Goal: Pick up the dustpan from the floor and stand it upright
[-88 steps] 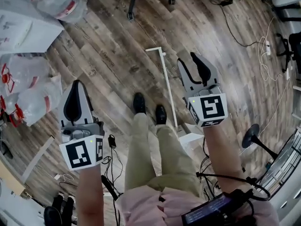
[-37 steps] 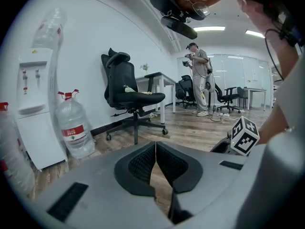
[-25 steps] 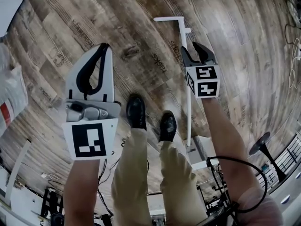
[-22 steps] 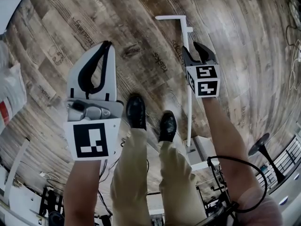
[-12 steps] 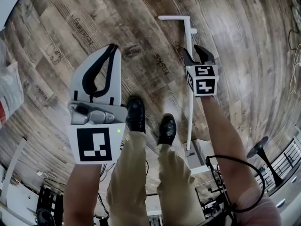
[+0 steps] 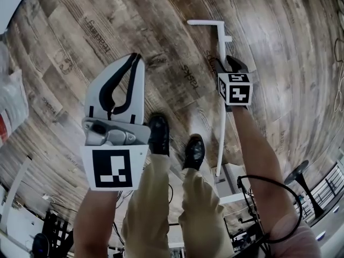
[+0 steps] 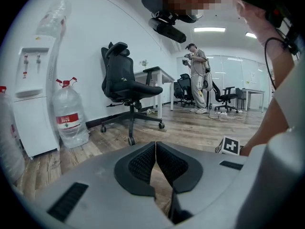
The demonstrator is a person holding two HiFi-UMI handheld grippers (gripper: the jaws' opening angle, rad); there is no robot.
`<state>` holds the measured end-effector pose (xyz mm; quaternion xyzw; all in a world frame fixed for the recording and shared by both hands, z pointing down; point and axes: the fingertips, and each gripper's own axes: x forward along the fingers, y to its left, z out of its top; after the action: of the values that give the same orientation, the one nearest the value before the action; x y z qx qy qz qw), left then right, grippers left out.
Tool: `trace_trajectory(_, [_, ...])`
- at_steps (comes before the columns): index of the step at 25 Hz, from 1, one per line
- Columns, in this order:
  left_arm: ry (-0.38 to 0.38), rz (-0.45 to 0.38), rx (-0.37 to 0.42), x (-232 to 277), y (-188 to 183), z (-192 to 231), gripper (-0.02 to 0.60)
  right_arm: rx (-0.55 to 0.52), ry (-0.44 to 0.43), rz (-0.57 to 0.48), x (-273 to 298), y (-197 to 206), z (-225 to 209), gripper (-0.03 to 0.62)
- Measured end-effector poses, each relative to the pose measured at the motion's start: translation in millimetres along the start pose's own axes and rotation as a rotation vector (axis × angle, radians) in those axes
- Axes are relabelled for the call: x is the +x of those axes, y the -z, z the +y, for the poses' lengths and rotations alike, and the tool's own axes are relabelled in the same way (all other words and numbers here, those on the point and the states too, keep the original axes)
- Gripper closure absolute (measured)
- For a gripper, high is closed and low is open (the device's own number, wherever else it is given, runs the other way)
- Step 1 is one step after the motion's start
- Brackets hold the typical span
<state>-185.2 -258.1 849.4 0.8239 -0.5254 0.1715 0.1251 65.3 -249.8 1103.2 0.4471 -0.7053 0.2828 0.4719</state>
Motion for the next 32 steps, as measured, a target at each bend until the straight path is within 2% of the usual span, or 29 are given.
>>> trace_trajectory(9, [0.003, 0.013, 0.011, -5.8, 6.7, -1.8, 0.566, 0.039, 0.018, 0.029, 12.2, 8.0, -1.6, 0.480])
trace_trajectory(13, [-0.009, 0.033, -0.003, -20.1, -2.5, -3.9, 0.566, 0.061, 0.015, 0.018, -7.8, -0.5, -0.3, 0.487])
trace_trajectory(19, [-0.032, 0.009, -0.027, -46.8, -59.9, -10.6, 0.566, 0.073, 0.017, -0.016, -77.4, -21.1, 0.3, 0.490])
trace_trajectory(32, [-0.016, -0.067, 0.014, -117.0, -220.6, -45.7, 0.566, 0.129, 0.068, -0.131, -265.4, -52.8, -17.1, 0.496])
